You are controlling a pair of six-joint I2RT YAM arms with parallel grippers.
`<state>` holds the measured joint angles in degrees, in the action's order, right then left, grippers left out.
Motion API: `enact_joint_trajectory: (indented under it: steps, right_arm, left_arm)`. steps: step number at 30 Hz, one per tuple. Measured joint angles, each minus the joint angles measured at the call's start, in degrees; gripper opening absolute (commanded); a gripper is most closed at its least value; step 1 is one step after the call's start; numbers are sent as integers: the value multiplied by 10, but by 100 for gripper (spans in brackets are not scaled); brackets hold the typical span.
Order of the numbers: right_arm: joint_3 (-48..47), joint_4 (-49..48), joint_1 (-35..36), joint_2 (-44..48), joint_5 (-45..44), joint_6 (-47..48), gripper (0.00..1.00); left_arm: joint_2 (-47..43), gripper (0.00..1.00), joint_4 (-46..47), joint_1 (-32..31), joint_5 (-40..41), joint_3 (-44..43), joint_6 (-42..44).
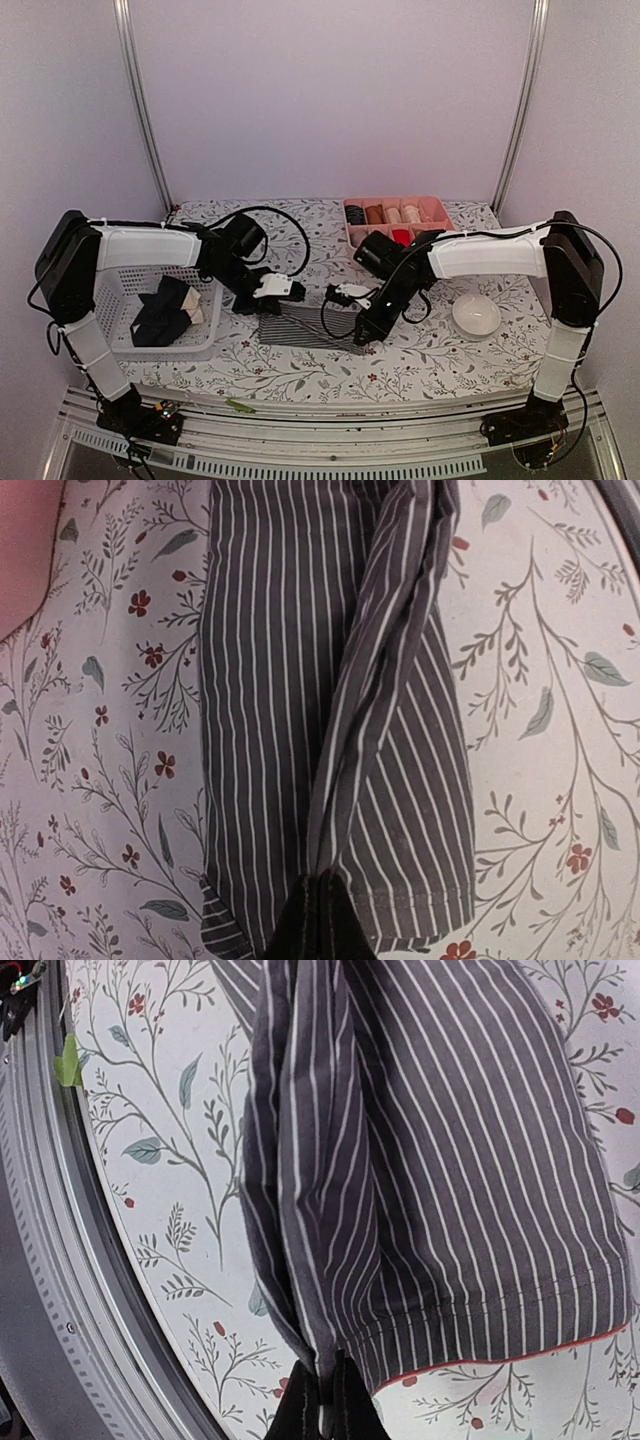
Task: Roll the underwear
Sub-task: Fold the underwear at the center of the board.
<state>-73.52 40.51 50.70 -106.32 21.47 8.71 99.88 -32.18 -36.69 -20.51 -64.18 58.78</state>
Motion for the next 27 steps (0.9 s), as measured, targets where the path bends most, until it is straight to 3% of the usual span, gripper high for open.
enact_joint_trajectory:
  steps: [10,27]
  right_arm:
    - [-113,84,-39,-63,1,3,0]
    - [-261,138,-90,-205,-16,0,0]
  left_arm:
    - [30,0,1,26,-11,-35,24]
    - [93,0,28,72,-13,-45,34]
